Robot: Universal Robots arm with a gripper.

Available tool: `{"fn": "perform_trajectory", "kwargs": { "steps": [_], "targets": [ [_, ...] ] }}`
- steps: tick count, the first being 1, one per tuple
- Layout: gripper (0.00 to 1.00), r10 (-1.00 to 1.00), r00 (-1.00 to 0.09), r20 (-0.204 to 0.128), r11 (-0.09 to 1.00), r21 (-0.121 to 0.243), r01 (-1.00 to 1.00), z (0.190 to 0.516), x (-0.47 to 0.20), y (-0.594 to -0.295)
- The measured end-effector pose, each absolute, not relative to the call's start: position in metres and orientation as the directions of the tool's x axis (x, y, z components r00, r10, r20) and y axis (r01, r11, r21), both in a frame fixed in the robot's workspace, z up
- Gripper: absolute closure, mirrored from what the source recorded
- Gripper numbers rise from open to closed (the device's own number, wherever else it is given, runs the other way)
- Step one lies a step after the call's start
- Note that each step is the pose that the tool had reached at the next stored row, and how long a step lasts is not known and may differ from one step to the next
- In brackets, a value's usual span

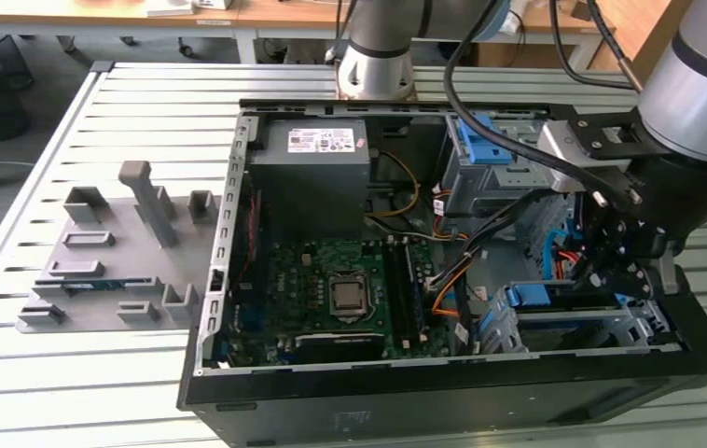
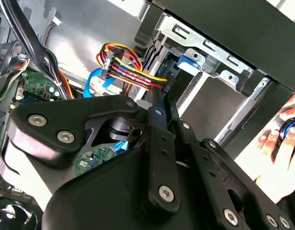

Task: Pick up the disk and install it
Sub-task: 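Insert the first disk wire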

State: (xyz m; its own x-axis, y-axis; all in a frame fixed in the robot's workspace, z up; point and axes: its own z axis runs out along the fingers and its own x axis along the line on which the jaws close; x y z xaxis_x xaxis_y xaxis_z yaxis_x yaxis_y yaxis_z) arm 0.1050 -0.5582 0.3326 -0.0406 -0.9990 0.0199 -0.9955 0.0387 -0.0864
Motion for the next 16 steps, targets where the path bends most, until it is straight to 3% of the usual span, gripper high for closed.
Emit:
{"fn": "perform_trajectory", "kwargs": {
  "steps": [16],
  "targets": [
    [0.84,-0.999,-0.043,0.021,0.042,-0.073,-0.996,0.328,0.1053,-0.5583]
  ]
}}
